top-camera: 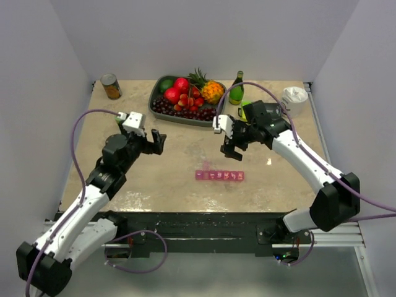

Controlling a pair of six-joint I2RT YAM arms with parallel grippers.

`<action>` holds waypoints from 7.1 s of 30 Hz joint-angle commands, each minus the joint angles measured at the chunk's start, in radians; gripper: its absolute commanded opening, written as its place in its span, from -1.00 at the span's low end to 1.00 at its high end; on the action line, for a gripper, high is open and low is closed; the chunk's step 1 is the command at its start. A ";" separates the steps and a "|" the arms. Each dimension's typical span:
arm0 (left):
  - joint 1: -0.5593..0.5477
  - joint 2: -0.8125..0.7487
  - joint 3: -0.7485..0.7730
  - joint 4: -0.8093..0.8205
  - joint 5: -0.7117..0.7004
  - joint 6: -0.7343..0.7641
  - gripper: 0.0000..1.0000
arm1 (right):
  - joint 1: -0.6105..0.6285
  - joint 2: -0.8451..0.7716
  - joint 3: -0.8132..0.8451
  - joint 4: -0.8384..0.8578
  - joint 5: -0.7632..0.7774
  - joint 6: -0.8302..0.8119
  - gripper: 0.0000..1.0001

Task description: Sort the pills into containers

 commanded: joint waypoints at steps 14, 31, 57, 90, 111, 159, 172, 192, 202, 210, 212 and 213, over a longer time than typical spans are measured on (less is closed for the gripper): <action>0.098 -0.118 0.048 -0.319 -0.278 -0.020 0.98 | -0.176 -0.127 -0.143 0.223 -0.382 0.253 0.94; 0.554 0.109 0.176 -0.311 0.124 -0.054 0.98 | -0.178 -0.151 -0.184 0.257 -0.386 0.243 0.97; 0.459 0.999 0.783 -0.453 -0.249 -0.005 0.55 | -0.176 -0.123 -0.195 0.259 -0.380 0.227 0.98; -0.009 0.420 0.181 -0.031 0.566 -0.182 -1.00 | -0.017 -0.027 -0.184 0.392 -0.382 0.281 0.96; -0.146 0.494 0.164 0.268 0.624 -0.371 -1.00 | 0.034 0.231 -0.069 0.513 -0.696 0.548 -0.25; -0.587 0.851 0.169 0.021 0.446 1.071 0.28 | -0.283 0.109 -0.026 -0.033 -0.606 -0.029 0.60; -0.618 0.927 0.198 -0.052 0.302 0.973 0.22 | -0.285 0.106 -0.028 -0.039 -0.604 -0.030 0.62; -0.480 0.395 -0.170 0.611 0.425 0.283 -1.00 | -0.280 0.101 -0.048 -0.034 -0.622 -0.058 0.68; -0.417 0.227 -0.504 1.343 0.090 -0.229 -1.00 | -0.130 0.090 0.018 -0.111 -0.783 -0.070 0.86; -0.417 0.247 -0.478 1.295 0.079 -0.199 -1.00 | 0.031 0.058 0.118 0.141 -0.542 0.465 0.96; -0.417 0.241 -0.462 1.266 0.081 -0.175 -1.00 | 0.069 0.041 0.103 0.191 -0.495 0.561 0.98; -0.417 0.232 -0.455 1.232 0.084 -0.164 -1.00 | 0.077 0.035 0.099 0.225 -0.492 0.616 0.98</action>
